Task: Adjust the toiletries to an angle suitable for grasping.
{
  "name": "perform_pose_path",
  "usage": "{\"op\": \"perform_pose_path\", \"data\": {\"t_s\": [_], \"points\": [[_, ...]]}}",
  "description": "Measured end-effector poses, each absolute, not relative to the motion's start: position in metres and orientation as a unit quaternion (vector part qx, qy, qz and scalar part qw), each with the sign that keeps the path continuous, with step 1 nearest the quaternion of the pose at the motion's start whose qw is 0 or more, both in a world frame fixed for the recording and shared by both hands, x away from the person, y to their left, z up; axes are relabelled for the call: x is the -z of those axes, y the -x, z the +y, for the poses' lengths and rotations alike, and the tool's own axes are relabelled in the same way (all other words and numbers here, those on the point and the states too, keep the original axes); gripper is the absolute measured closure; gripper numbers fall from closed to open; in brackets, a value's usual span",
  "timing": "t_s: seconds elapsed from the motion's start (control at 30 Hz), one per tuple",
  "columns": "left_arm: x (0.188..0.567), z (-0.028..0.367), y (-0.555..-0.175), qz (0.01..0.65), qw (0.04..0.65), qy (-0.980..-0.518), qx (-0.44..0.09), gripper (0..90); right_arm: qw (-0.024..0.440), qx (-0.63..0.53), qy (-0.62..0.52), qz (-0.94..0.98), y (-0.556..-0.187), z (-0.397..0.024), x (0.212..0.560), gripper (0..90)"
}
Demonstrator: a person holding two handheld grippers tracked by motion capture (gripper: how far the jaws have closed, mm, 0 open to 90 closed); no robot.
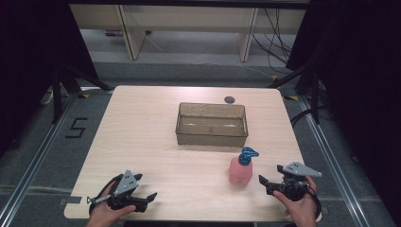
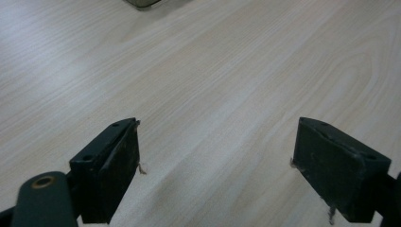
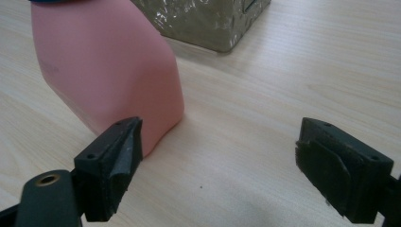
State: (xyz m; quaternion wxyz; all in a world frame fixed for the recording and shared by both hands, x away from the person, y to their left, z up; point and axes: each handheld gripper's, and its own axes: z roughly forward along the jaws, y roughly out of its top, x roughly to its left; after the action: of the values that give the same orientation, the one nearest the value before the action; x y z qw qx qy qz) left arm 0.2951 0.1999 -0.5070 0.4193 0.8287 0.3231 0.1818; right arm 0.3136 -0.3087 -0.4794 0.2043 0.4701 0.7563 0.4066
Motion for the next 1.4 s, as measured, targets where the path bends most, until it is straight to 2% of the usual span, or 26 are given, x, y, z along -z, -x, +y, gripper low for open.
{"op": "perform_pose_path", "data": {"t_s": [0.23,0.37,0.43,0.5,0.53,0.67,0.93,1.03,1.4], "points": [[0.508,0.200,-0.296,0.322,0.422,-0.828,-0.181,15.1,0.218,-0.409,-0.461,0.757,-0.313,-0.308,0.477,16.4],[0.508,0.199,-0.295,0.323,0.425,-0.826,-0.181,15.2,0.215,-0.413,-0.458,0.758,-0.313,-0.307,0.477,16.5],[0.507,0.200,-0.296,0.321,0.422,-0.828,-0.181,15.2,0.198,-0.420,-0.464,0.754,-0.312,-0.305,0.477,16.5],[0.508,0.199,-0.296,0.323,0.425,-0.826,-0.179,15.2,0.206,-0.415,-0.461,0.757,-0.311,-0.305,0.476,16.5],[0.506,0.202,-0.296,0.312,0.407,-0.840,-0.180,15.2,0.209,-0.419,-0.455,0.758,-0.311,-0.305,0.476,16.5],[0.508,0.199,-0.296,0.322,0.425,-0.827,-0.179,15.2,0.213,-0.422,-0.451,0.757,-0.310,-0.303,0.475,16.6],[0.506,0.201,-0.297,0.309,0.410,-0.838,-0.185,15.2,0.212,-0.433,-0.444,0.755,-0.307,-0.301,0.473,16.7],[0.506,0.201,-0.296,0.321,0.413,-0.833,-0.181,15.1,0.215,-0.440,-0.439,0.753,-0.305,-0.299,0.471,16.9],[0.506,0.201,-0.299,0.304,0.404,-0.843,-0.186,15.1,0.198,-0.465,-0.424,0.752,-0.300,-0.291,0.469,18.0]]}}
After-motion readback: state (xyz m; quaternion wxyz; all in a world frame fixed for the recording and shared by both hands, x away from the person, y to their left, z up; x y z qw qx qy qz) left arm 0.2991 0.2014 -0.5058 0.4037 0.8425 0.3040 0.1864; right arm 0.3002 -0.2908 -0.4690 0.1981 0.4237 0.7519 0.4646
